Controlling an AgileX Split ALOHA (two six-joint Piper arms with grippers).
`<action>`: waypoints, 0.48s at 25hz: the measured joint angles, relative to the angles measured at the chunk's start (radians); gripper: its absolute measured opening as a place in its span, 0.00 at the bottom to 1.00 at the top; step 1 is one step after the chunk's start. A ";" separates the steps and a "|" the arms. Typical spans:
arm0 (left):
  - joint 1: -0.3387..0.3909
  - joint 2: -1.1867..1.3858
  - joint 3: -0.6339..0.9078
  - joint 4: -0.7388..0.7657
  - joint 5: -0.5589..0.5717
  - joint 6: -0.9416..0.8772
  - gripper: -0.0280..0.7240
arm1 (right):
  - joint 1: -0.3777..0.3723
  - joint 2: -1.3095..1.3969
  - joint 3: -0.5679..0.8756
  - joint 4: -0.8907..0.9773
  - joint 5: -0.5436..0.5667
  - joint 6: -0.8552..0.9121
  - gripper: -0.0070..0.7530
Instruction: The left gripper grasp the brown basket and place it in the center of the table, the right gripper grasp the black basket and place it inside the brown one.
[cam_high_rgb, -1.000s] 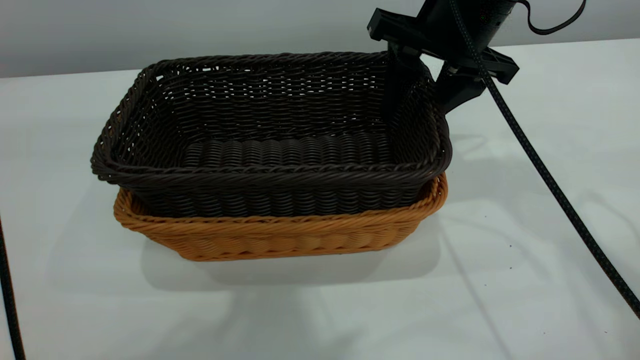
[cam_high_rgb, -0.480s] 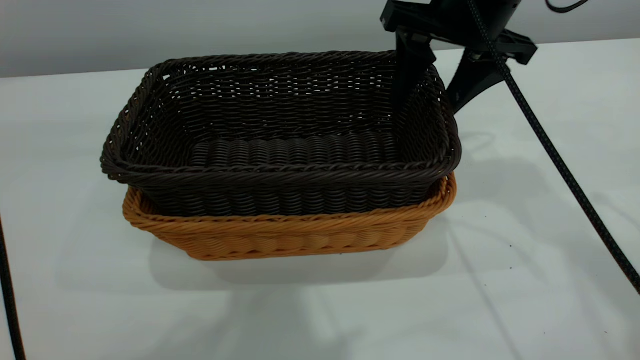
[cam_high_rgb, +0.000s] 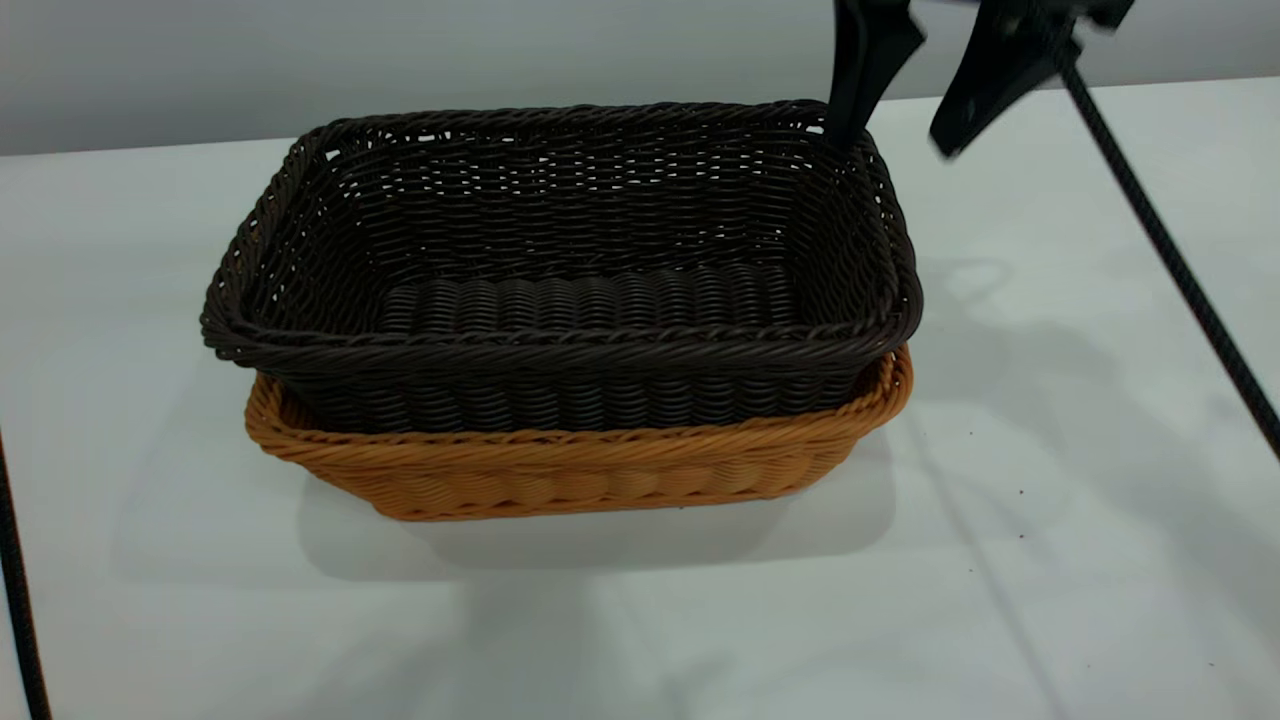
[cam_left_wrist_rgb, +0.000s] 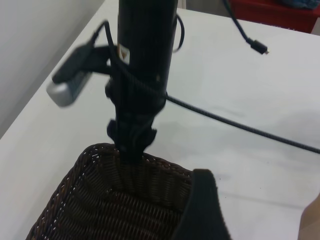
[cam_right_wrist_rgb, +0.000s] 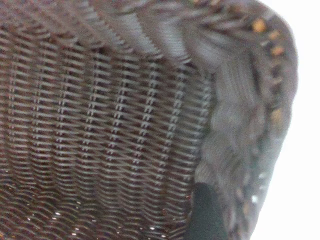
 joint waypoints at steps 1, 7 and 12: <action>0.000 0.000 0.000 0.000 0.001 0.000 0.70 | 0.000 -0.011 -0.008 -0.005 0.008 0.010 0.65; 0.000 0.000 0.000 0.010 0.002 0.000 0.70 | 0.000 -0.076 -0.057 -0.026 0.047 -0.005 0.65; 0.000 -0.011 0.001 0.072 -0.002 0.000 0.64 | 0.000 -0.156 -0.060 -0.089 0.084 -0.005 0.58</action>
